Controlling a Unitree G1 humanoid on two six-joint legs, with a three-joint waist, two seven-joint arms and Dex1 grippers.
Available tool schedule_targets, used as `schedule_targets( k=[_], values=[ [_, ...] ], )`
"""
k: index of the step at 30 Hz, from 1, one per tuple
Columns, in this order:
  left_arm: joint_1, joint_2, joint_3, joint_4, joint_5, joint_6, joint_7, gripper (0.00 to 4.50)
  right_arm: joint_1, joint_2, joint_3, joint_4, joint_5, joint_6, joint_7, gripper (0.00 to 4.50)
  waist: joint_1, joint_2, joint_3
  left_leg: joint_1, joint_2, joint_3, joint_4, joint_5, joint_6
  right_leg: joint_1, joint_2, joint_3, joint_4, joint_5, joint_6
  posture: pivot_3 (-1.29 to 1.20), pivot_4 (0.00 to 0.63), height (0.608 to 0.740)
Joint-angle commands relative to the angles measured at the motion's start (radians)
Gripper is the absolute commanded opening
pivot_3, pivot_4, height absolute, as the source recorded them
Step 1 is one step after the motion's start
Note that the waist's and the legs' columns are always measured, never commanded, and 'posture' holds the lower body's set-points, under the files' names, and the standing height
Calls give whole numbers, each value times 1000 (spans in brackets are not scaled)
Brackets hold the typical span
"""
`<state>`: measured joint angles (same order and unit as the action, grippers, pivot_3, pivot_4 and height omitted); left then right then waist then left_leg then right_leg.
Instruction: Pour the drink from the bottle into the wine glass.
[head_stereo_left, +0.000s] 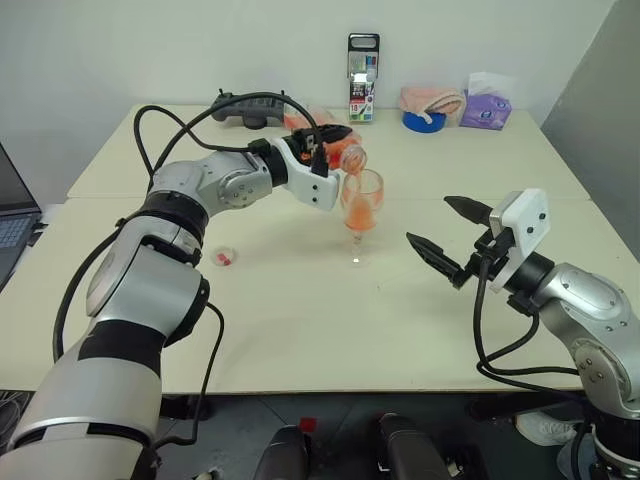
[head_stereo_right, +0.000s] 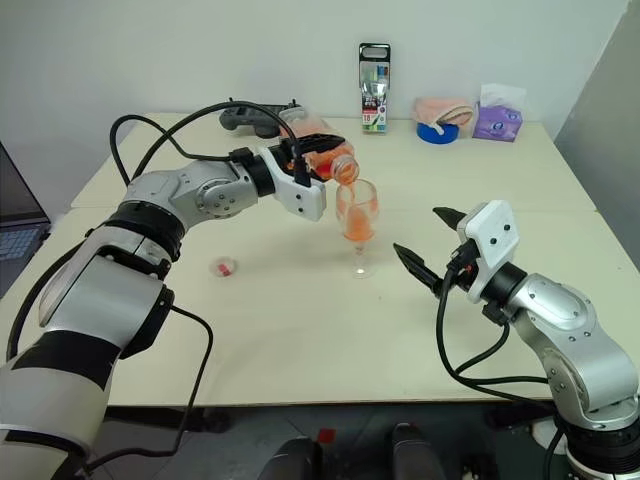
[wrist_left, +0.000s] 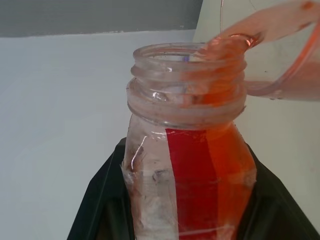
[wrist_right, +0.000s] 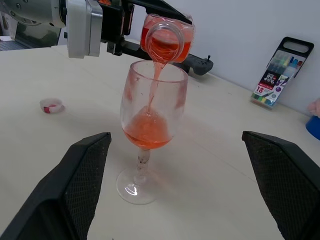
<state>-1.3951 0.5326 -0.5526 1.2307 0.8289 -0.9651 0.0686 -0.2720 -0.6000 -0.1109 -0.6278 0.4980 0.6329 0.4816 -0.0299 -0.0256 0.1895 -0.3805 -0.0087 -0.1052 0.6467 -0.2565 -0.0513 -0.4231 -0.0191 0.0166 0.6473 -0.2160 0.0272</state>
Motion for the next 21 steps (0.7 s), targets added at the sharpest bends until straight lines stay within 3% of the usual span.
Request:
schedule_targets(
  k=[1, 16, 21],
  values=[
    [-49, 15, 8, -17, -9, -7, 20, 1821, -20, 1, 6, -26, -4, -23, 7, 4500, 0, 0, 0, 0, 0, 0, 0, 0, 0, 0, 0, 0, 0, 0, 0, 0, 150, 740],
    [-49, 18, 13, -15, -21, -20, 17, 1821, -62, 9, 25, -12, -8, -23, 13, 4500, 0, 0, 0, 0, 0, 0, 0, 0, 0, 0, 0, 0, 0, 0, 0, 0, 150, 740],
    [-26, 5, 57, 4, -94, -24, -54, 1821, -83, 31, 28, -19, 2, -7, -7, 4500, 0, 0, 0, 0, 0, 0, 0, 0, 0, 0, 0, 0, 1, 0, 0, 0, 150, 740]
  ],
)
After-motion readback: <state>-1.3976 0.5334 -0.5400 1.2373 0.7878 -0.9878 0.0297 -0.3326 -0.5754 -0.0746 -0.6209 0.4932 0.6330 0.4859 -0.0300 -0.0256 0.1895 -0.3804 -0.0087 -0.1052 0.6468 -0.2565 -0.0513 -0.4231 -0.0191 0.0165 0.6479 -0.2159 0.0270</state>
